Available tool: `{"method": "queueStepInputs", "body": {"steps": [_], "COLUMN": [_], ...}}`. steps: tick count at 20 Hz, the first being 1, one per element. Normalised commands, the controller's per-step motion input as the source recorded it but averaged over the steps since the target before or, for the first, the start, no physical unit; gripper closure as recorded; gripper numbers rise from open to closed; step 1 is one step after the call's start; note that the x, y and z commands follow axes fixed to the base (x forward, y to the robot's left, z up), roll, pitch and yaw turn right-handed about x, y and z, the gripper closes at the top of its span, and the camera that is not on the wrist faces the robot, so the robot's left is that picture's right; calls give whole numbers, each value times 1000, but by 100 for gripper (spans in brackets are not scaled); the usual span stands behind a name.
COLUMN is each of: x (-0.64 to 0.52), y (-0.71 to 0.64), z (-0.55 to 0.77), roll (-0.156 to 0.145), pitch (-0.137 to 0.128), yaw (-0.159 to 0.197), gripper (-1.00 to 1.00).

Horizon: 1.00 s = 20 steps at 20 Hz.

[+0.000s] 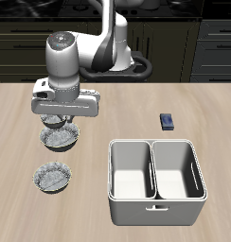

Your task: Stack the smallest bowl on the largest bowl

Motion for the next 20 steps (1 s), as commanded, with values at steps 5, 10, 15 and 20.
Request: {"method": "queueStepInputs", "body": {"steps": [5,10,15,20], "x": [39,-31,-38,-69], "y": [103,-5,92,102], "z": [-314,-65,99,209], "roll": [6,-93,31,24], "pitch": [40,11,0,-11], "yaw": [13,53,-9,-22], "gripper": [100,-100,-100,-100]}}
